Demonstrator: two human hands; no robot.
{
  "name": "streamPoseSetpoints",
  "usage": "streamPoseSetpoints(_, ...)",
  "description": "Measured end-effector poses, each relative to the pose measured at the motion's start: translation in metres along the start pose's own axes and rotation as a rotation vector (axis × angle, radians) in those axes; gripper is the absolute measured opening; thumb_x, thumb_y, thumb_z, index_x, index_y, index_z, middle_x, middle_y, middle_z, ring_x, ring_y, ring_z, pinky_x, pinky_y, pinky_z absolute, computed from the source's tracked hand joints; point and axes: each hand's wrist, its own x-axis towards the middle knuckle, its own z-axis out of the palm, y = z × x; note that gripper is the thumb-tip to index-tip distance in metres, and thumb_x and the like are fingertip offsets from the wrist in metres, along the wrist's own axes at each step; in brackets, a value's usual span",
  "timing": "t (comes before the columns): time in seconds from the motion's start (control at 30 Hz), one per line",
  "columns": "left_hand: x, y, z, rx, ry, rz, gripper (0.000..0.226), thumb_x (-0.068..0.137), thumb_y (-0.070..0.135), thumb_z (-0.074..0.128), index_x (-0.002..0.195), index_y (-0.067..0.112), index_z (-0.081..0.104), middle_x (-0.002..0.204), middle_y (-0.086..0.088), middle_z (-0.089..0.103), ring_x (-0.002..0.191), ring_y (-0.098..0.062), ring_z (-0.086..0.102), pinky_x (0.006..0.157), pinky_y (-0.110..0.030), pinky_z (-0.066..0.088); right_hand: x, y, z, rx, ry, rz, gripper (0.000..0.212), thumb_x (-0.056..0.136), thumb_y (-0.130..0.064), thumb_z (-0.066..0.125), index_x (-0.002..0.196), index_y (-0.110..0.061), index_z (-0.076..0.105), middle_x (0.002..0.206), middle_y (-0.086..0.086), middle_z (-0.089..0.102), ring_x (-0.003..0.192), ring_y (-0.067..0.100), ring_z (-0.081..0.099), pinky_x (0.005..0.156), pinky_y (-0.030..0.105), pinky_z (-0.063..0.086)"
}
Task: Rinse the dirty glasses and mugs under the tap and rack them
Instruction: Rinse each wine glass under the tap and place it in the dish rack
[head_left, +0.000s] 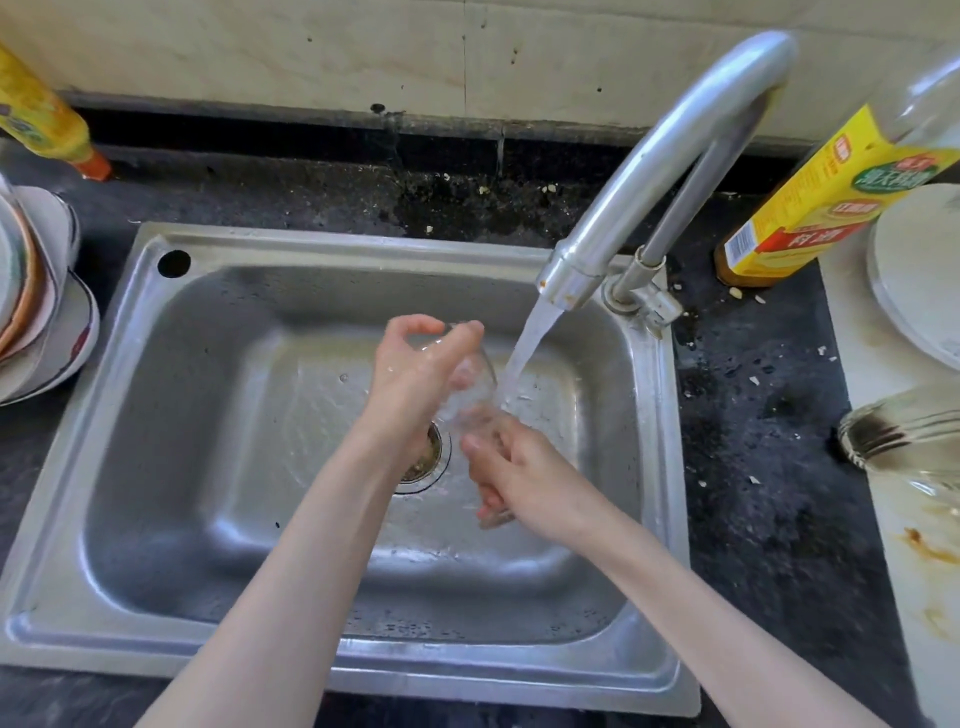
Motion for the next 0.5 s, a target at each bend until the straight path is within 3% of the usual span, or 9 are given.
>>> streamPoseSetpoints(0.07, 0.006, 0.000, -0.003, -0.048, 0.013, -0.056, 0.040, 0.078, 0.021, 0.071, 0.107, 0.010, 0.046, 0.071, -0.005, 0.060, 0.066, -0.019, 0.055, 0.071, -0.034, 0.048, 0.003, -0.002, -0.003, -0.102, 0.055, -0.007, 0.020, 0.098, -0.020, 0.044, 0.080, -0.029, 0.046, 0.055, -0.007, 0.047, 0.047, 0.009, 0.051, 0.066, 0.042, 0.056)
streamPoseSetpoints(0.17, 0.018, -0.002, -0.005, -0.098, 0.036, -0.097, 0.025, 0.082, 0.017, 0.065, 0.096, 0.005, 0.050, 0.070, -0.007, 0.053, 0.065, -0.017, 0.053, 0.063, -0.024, 0.050, 0.006, -0.008, -0.013, -0.009, 0.058, 0.023, 0.024, 0.097, -0.013, 0.047, 0.075, -0.013, 0.054, 0.055, -0.001, 0.052, 0.050, 0.015, 0.056, 0.067, 0.035, 0.054)
streamPoseSetpoints(0.27, 0.027, -0.005, -0.013, -0.197, 0.055, -0.209, 0.015, 0.084, 0.018, 0.064, 0.078, 0.008, 0.055, 0.064, -0.006, 0.054, 0.062, -0.017, 0.053, 0.059, -0.023, 0.050, 0.004, -0.008, -0.020, 0.133, 0.079, 0.070, 0.027, 0.095, -0.015, 0.050, 0.092, 0.008, 0.062, 0.059, 0.002, 0.061, 0.054, 0.016, 0.060, 0.067, 0.029, 0.054)
streamPoseSetpoints(0.33, 0.027, -0.012, -0.016, -0.298, 0.086, -0.326, 0.016, 0.083, 0.016, 0.066, 0.074, 0.010, 0.054, 0.058, -0.003, 0.055, 0.055, -0.016, 0.052, 0.057, -0.025, 0.049, 0.002, -0.004, -0.020, 0.303, 0.081, 0.116, 0.032, 0.097, -0.021, 0.049, 0.099, 0.008, 0.061, 0.060, 0.003, 0.063, 0.054, 0.016, 0.061, 0.065, 0.027, 0.054)
streamPoseSetpoints(0.4, 0.025, -0.021, -0.017, -0.410, 0.132, -0.474, 0.019, 0.082, 0.016, 0.067, 0.084, 0.009, 0.050, 0.063, -0.006, 0.054, 0.055, -0.015, 0.051, 0.061, -0.030, 0.048, 0.001, -0.001, -0.018, 0.463, 0.075, 0.148, 0.036, 0.098, -0.030, 0.044, 0.095, 0.001, 0.063, 0.062, 0.007, 0.064, 0.055, 0.018, 0.063, 0.067, 0.031, 0.055)
streamPoseSetpoints(0.5, 0.025, -0.034, -0.022, -0.633, 0.166, -0.664, 0.028, 0.084, 0.021, 0.064, 0.089, 0.008, 0.039, 0.069, -0.010, 0.052, 0.064, -0.017, 0.051, 0.078, -0.038, 0.048, 0.000, 0.001, -0.021, 0.712, 0.030, 0.114, 0.039, 0.099, -0.032, 0.036, 0.093, -0.005, 0.064, 0.070, 0.012, 0.068, 0.061, 0.023, 0.067, 0.068, 0.035, 0.059)
